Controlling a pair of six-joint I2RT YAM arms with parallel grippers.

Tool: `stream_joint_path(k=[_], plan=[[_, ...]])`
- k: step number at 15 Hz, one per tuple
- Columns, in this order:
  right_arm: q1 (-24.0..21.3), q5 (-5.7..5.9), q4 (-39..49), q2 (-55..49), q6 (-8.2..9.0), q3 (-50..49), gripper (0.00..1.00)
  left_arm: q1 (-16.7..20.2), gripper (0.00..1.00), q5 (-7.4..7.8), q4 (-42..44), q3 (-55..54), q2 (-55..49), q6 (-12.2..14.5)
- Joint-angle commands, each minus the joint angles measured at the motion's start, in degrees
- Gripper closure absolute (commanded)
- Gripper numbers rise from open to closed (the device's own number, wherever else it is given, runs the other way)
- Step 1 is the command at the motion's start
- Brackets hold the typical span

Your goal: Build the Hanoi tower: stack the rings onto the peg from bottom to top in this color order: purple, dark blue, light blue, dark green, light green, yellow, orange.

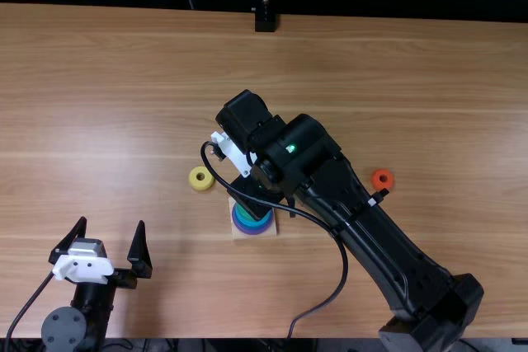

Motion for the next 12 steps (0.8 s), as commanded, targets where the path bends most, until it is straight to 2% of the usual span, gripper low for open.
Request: stream_joint_path(k=[1, 2, 3, 8, 12], plan=[[-0.48, 0.08, -0.02, -1.95, 0.18, -0.79, 0.7, -0.03, 0.0, 0.06, -0.03, -1.08, -0.71, 0.8], [-0.48, 0.5, -0.02, -1.95, 0.18, -0.79, 0.14, -0.03, 0.0, 0.06, -0.03, -1.08, -0.71, 0.8], [-0.39, 0.92, -0.34, -1.95, 0.18, -0.88, 0.0, -0.03, 0.0, 0.06, -0.03, -1.08, -0.71, 0.8], [-0.48, 1.03, 2.93, -1.95, 0.18, 0.27, 0.0, -0.03, 0.0, -0.05, -0.03, -1.08, -0.71, 0.8], [-0.74, 1.03, 16.65, -1.95, 0.29, -1.05, 0.0, -0.03, 0.0, 0.06, -0.03, -1.08, -0.71, 0.8]])
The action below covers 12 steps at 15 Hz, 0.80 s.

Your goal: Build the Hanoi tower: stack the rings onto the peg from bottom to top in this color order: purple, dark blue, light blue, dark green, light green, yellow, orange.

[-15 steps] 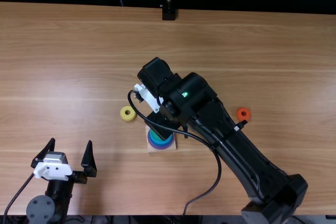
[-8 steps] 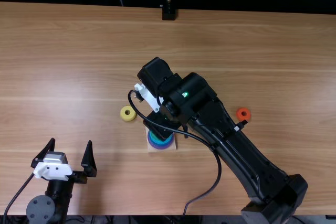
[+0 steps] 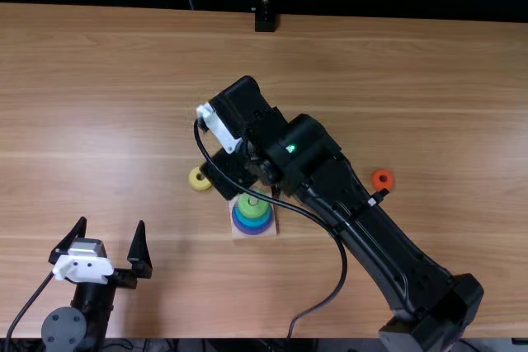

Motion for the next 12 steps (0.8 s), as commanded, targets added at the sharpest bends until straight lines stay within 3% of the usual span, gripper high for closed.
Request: stream_joint_path(k=[1, 5, 9, 12], plan=[[-2.54, 0.48, 4.29, -2.04, 0.31, -2.88, 0.0, -0.03, 0.0, 0.06, -0.05, -1.08, -0.73, 0.78], [-13.53, 0.59, 26.75, -10.48, 0.2, -16.24, 0.0, -0.03, 0.0, 0.06, -0.05, -1.08, -0.73, 0.78], [-26.8, 0.69, 59.55, -31.48, -0.11, -44.1, 0.0, -0.03, 0.0, 0.06, -0.05, -1.08, -0.73, 0.78], [-34.8, 0.59, 72.0, -50.99, -0.01, -66.33, 0.0, -0.03, 0.0, 0.06, -0.05, -1.08, -0.73, 0.78]])
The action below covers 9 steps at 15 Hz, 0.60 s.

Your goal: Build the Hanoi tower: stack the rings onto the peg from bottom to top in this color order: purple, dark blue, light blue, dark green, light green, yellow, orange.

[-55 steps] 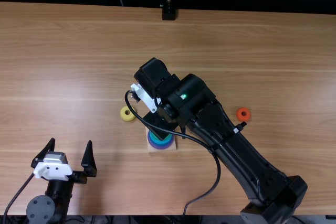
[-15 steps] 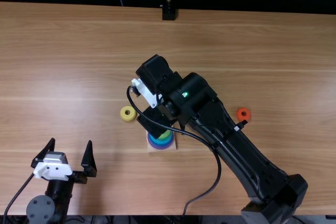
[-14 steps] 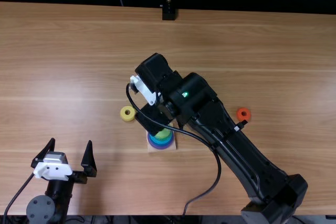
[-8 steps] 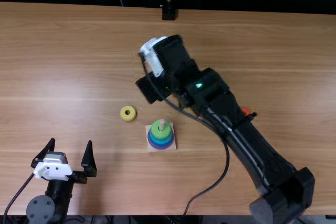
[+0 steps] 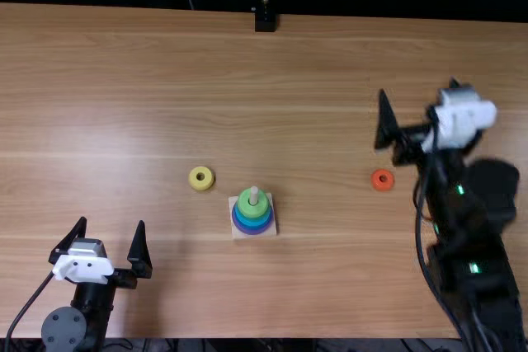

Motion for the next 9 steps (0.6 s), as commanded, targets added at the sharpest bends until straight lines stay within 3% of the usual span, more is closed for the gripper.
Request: stream_joint_path(k=[1, 2, 5, 9], plan=[[-2.94, 0.72, -0.15, -6.24, 0.0, -9.41, 0.0, -0.03, 0.0, 0.06, -0.05, -1.08, -0.71, 0.78], [-3.82, 2.09, -0.05, -12.13, -0.42, -16.61, 0.0, -0.03, 0.0, 0.06, -0.05, -1.08, -0.71, 0.78], [-3.82, 2.2, -0.05, -35.77, -0.42, -35.51, 0.0, -0.03, 0.0, 0.06, -0.05, -1.08, -0.71, 0.78], [-4.09, 2.83, -0.68, -56.16, 0.74, -46.06, 0.0, -0.03, 0.0, 0.06, -0.05, -1.08, -0.71, 0.78]])
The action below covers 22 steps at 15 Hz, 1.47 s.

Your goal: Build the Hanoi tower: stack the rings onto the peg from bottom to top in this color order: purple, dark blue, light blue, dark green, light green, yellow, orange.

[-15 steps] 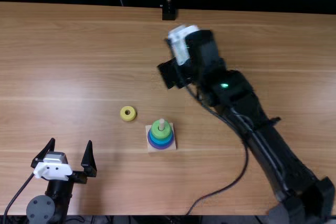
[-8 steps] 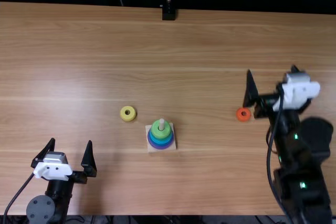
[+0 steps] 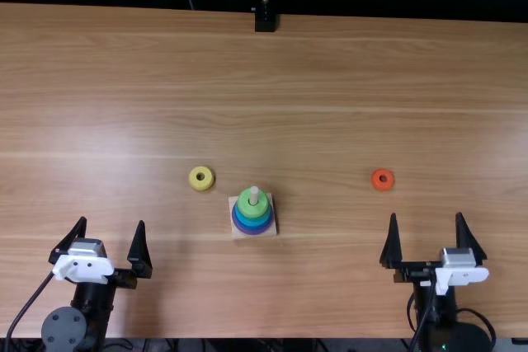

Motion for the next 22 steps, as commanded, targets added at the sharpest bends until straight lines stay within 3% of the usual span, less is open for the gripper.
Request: stream_joint_path(k=[1, 2, 4, 7, 9, 22], plan=[[-0.46, 1.17, 0.17, -2.93, 1.81, -2.96, 0.0, -0.03, 0.0, 0.06, -0.05, -1.08, -0.71, 0.78], [-0.46, 1.59, 0.17, -4.07, 2.66, -4.63, 0.0, -0.03, 0.0, 0.06, -0.05, -1.08, -0.71, 0.78], [-0.55, 1.8, -1.73, -5.13, 2.76, -5.42, 0.0, -0.03, 0.0, 0.06, -0.05, -1.08, -0.71, 0.78], [-0.63, 1.8, -12.17, -5.13, 2.87, -5.51, 0.0, -0.03, 0.0, 0.06, -0.05, -1.08, -0.71, 0.78], [-0.63, 1.38, -12.27, -5.13, 2.76, -5.51, 0.0, -0.03, 0.0, 0.06, -0.05, -1.08, -0.71, 0.78], [-0.63, 1.38, -12.27, -5.13, 2.76, -5.51, 0.0, -0.03, 0.0, 0.06, -0.05, -1.08, -0.71, 0.78]])
